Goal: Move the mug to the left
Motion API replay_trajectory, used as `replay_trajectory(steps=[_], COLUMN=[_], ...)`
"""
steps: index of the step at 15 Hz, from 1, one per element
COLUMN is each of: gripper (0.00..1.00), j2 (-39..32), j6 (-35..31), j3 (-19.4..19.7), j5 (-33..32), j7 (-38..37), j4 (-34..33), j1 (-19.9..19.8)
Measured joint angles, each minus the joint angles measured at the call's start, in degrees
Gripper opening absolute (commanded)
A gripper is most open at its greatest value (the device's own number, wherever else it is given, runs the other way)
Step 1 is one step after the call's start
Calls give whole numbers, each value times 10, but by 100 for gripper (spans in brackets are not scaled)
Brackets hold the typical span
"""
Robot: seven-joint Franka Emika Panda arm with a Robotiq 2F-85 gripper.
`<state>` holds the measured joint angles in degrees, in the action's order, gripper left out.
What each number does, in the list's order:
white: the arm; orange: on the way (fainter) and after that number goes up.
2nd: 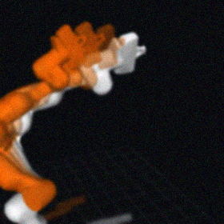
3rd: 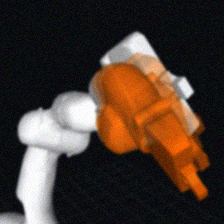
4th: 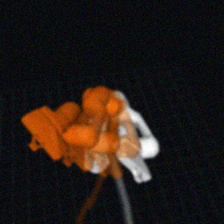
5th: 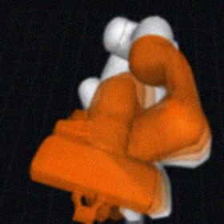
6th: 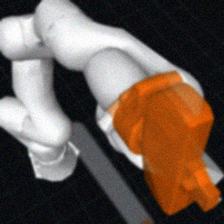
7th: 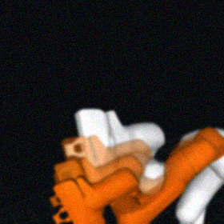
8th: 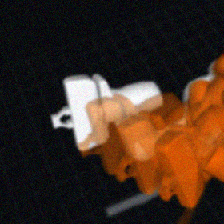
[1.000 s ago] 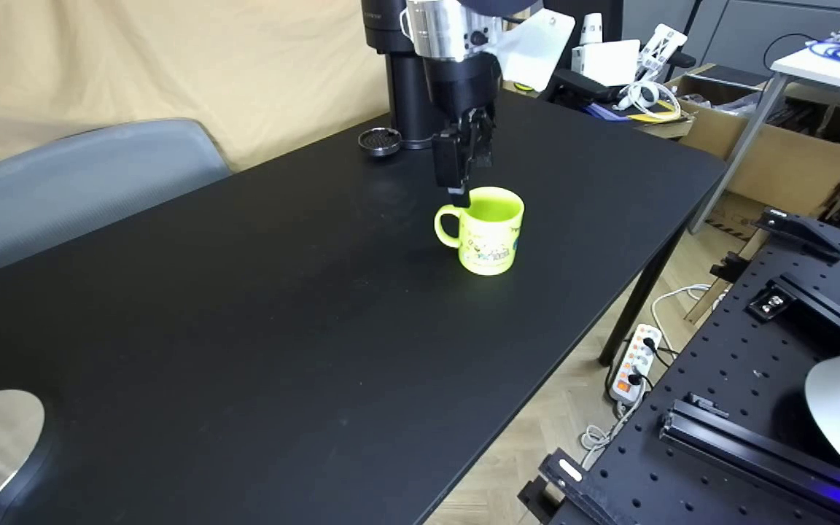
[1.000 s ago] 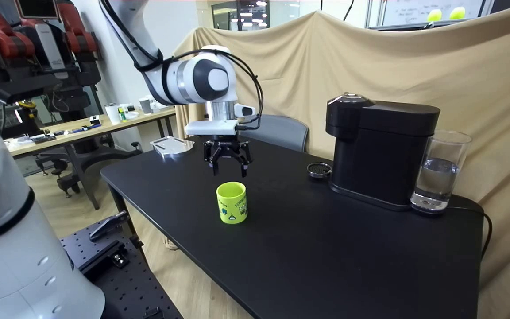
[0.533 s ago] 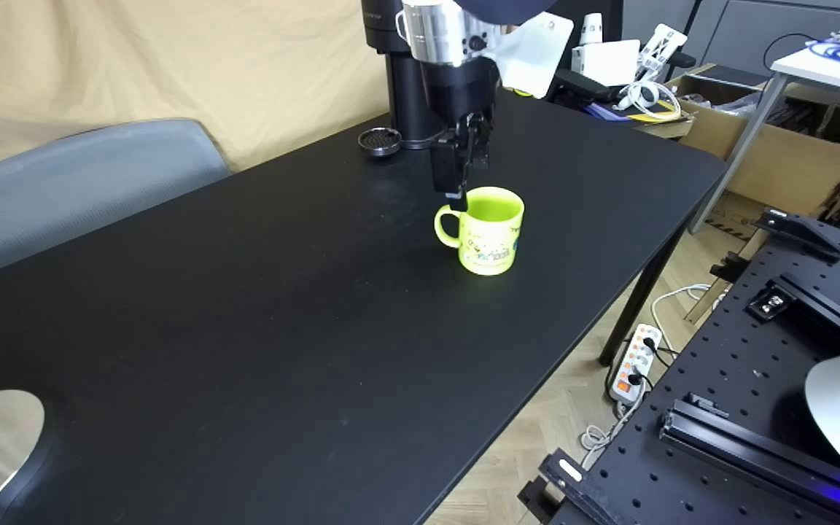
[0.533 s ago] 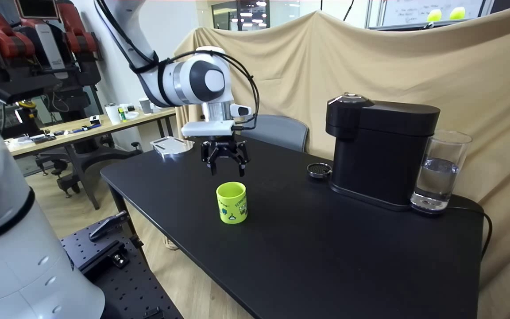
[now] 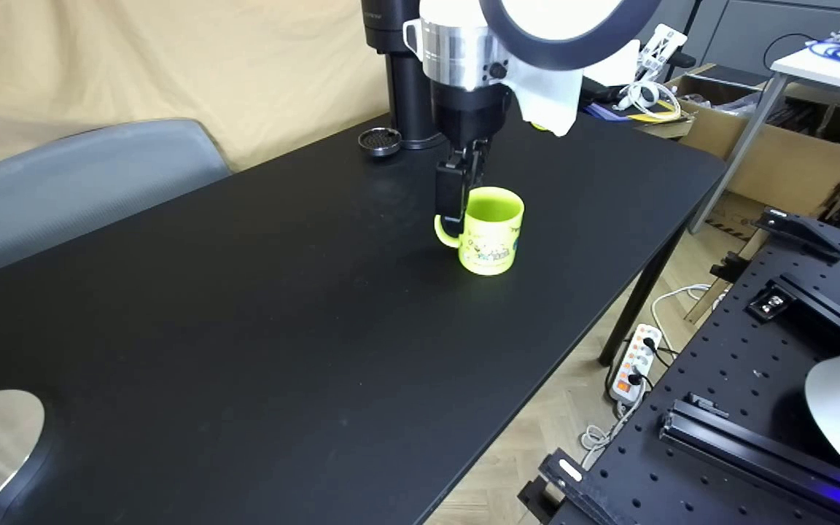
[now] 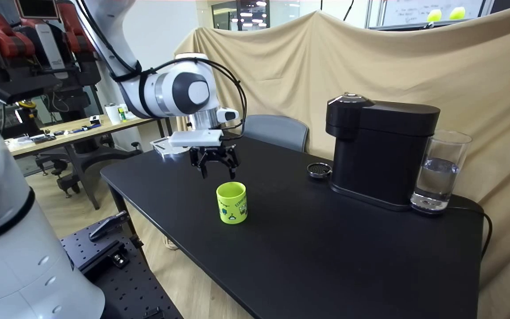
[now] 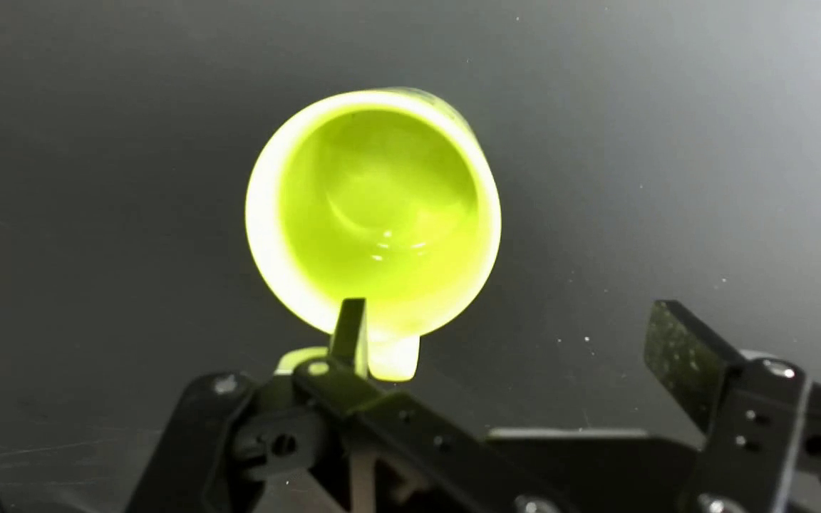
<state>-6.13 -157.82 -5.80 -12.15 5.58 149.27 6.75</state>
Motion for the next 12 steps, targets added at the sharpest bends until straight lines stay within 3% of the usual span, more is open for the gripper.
replay_trajectory(steps=[6,7,8,12], gripper=[100,75,75,45], j2=[9,4,-2,-22], j6=[-14,-14,-14,-18], j3=[6,8,11,19], j5=[0,-2,-2,-8], j7=[0,0,0,0], j4=[38,40,40,37], j1=[-3,-4,-4,-5])
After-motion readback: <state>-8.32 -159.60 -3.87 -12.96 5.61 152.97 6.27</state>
